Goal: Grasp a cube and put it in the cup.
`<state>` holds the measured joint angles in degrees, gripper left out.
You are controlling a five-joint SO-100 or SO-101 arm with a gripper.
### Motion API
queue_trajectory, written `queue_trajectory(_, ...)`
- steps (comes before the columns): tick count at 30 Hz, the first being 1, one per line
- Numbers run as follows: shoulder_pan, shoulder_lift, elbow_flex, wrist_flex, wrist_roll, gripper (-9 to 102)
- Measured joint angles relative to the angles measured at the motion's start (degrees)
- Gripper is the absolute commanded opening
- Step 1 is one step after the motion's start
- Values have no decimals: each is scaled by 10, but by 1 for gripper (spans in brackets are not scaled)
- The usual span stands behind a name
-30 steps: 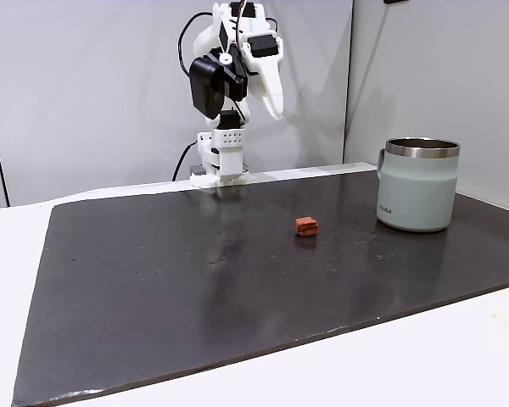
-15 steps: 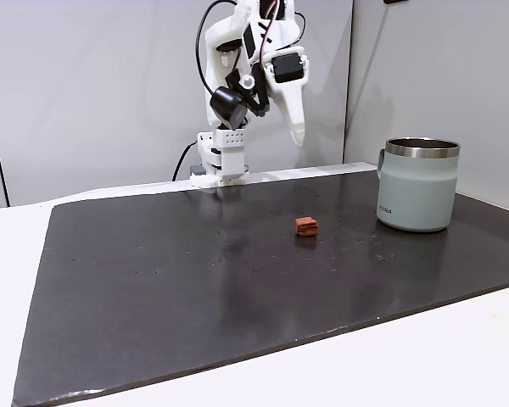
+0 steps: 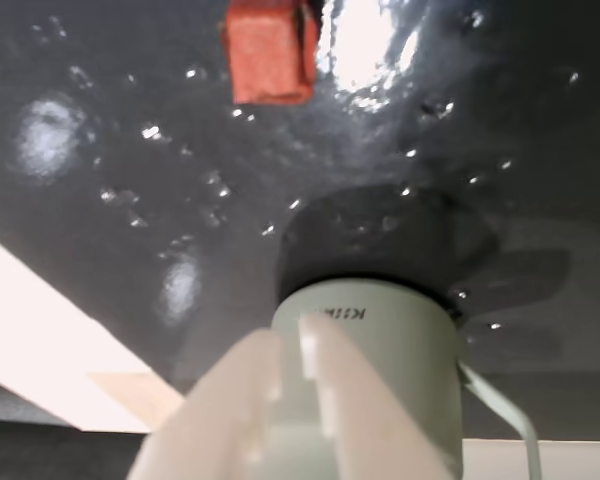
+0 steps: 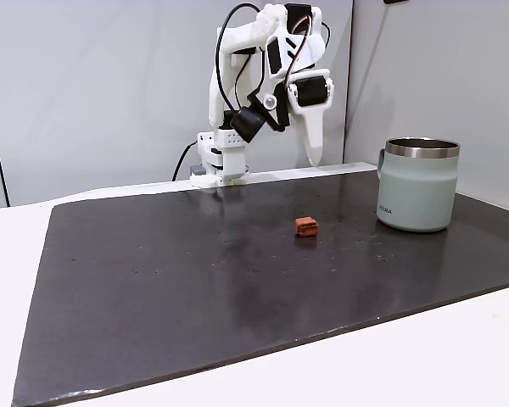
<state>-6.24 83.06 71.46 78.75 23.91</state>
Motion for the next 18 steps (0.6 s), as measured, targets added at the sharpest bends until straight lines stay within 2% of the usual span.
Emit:
queue_trajectory(9, 11, -21, -9, 6, 0, 0)
queue_trajectory(13, 11, -21, -9, 8, 0, 12)
queue_trajectory(18, 11, -21, -9, 14, -2, 19)
